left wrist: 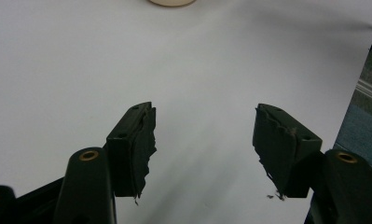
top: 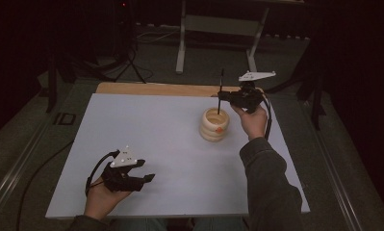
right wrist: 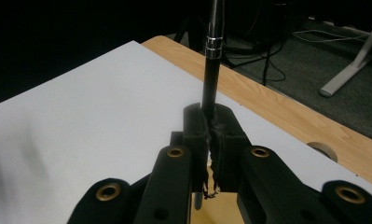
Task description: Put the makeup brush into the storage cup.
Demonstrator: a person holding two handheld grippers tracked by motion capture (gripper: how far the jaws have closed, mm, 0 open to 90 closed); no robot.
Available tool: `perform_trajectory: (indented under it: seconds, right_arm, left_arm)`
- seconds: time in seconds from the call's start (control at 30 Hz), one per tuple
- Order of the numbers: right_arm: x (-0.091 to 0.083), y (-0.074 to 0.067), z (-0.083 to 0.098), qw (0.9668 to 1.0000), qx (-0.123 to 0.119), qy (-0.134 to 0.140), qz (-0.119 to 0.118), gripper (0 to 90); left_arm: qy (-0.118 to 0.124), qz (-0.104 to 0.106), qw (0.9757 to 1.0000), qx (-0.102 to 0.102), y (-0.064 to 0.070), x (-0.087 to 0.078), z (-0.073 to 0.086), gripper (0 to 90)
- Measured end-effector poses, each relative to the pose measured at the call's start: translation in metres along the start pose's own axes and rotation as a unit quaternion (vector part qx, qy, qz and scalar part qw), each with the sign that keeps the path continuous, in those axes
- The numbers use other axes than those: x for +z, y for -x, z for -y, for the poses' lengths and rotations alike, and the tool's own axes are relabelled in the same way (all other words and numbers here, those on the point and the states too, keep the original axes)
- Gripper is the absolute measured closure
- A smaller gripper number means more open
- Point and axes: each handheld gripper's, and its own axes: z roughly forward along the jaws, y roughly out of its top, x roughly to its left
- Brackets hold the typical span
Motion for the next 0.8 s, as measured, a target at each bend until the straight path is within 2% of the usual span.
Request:
perform_trajectory:
  seconds: [0.8]
  right_arm:
    - [0.023, 0.006, 0.015, 0.9997, 0.018, -0.012, 0.011, 85.5]
  left_arm:
    - [0.002, -0.001, 1.0, -0.001, -0.001, 0.0, 0.0, 38.3]
